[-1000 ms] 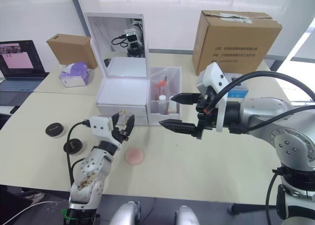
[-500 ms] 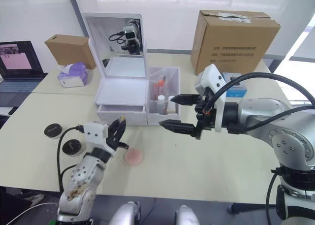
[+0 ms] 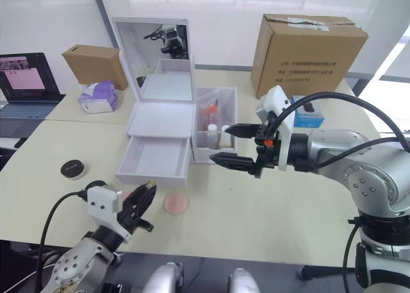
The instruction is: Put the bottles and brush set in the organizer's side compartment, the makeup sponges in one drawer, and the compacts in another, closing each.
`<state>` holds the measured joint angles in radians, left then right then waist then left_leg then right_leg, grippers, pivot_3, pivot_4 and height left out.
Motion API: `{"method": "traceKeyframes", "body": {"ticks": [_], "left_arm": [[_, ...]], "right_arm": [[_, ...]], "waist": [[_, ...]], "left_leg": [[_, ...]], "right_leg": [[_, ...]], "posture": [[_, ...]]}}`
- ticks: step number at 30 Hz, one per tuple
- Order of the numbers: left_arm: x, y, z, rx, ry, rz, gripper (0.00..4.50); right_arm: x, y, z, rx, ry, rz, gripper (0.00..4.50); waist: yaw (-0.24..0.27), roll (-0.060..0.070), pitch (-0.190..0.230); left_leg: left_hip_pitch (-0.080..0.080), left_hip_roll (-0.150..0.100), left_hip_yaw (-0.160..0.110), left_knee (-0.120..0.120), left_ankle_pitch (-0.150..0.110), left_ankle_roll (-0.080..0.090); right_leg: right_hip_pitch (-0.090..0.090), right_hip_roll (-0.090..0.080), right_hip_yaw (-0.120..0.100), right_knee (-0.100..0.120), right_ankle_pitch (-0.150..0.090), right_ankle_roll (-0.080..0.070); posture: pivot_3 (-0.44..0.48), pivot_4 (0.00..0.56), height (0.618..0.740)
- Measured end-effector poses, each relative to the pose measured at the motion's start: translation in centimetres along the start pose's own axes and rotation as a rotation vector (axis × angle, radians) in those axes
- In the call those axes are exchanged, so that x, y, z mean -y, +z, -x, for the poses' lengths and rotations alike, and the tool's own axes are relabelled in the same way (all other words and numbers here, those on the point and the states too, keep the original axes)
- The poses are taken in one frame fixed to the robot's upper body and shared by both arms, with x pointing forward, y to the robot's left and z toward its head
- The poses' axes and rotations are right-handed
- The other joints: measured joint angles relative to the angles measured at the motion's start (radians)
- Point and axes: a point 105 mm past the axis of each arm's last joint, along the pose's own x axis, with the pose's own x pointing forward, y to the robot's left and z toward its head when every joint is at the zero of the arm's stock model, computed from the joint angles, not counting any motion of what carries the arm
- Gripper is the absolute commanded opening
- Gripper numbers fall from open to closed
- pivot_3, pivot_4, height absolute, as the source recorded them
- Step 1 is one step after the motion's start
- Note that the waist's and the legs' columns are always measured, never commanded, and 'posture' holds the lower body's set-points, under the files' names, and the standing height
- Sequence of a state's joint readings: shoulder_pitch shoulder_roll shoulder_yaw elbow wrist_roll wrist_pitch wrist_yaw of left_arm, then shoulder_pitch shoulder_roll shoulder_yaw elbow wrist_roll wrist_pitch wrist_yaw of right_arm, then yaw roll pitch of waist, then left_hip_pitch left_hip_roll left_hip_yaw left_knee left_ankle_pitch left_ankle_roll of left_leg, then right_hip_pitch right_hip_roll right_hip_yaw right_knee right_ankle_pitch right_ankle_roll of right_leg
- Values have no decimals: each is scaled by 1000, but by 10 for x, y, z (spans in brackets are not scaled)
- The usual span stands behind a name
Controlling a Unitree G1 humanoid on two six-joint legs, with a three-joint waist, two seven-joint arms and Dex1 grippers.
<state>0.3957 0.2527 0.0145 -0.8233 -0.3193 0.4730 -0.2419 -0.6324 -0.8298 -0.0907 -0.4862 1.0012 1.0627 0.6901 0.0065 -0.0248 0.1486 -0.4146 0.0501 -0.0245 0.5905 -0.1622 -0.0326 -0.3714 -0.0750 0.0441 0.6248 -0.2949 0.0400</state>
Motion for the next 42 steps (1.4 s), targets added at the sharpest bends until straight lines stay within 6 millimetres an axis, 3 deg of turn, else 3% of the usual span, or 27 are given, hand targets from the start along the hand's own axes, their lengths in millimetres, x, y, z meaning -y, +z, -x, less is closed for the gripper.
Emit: {"method": "traceKeyframes", "body": {"ticks": [5,13,18,23,26,31,36,39,42], "left_arm": [[-3,-3,6,-5,11,0,552],[-12,-25,22,-21,5,93,3031],[-28,-26,42,24,-4,54,4468],[-76,-42,58,-24,21,6,4468],[-113,-46,85,-71,57,-46,4468],[-186,-45,123,-140,207,-110,4468],[-244,-32,138,-176,301,-186,4468],[-259,-19,139,-169,312,-216,4468],[-258,-16,136,-155,286,-225,4468]], "right_arm": [[4,-1,2,1,2,-1,4500],[7,-2,3,-2,3,11,4500],[15,-23,17,-76,-65,43,4500],[19,-51,47,-135,-112,43,4500],[23,-59,75,-116,-157,42,4500],[33,-70,112,-76,-286,27,4500],[37,-90,135,-117,-310,-31,4500],[43,-88,143,-126,-330,-13,4500],[43,-85,141,-122,-317,-3,4500]], "waist": [[-2,0,0],[-16,0,0],[-14,0,0],[-5,1,0],[-11,0,-1],[-16,2,-2],[-14,2,-2],[-17,1,-3],[-18,1,-4]], "left_leg": [[0,0,0,0,0,0],[0,0,1,0,0,0],[-1,0,2,-1,-4,-6],[-2,1,2,-1,-4,-6],[-1,2,4,-1,-4,-6],[-1,2,4,-2,-5,-7],[-1,2,6,-4,-7,-11],[0,2,14,-11,-7,-11],[2,2,23,-14,-7,-10]], "right_leg": [[0,0,0,0,0,0],[-2,-1,1,-1,0,0],[-2,-2,0,-5,0,-1],[-2,-3,-1,-9,0,0],[0,-3,-2,-12,0,-1],[-1,-3,-2,-12,0,-1],[-2,-6,-3,-12,0,-1],[-6,-13,-4,-11,1,-2],[-9,-17,-5,-9,6,-2]], "posture": [[0,150,740],[0,150,740],[0,150,740],[0,150,740],[0,150,740],[0,150,740],[0,150,740],[0,150,740],[0,150,740]]}}
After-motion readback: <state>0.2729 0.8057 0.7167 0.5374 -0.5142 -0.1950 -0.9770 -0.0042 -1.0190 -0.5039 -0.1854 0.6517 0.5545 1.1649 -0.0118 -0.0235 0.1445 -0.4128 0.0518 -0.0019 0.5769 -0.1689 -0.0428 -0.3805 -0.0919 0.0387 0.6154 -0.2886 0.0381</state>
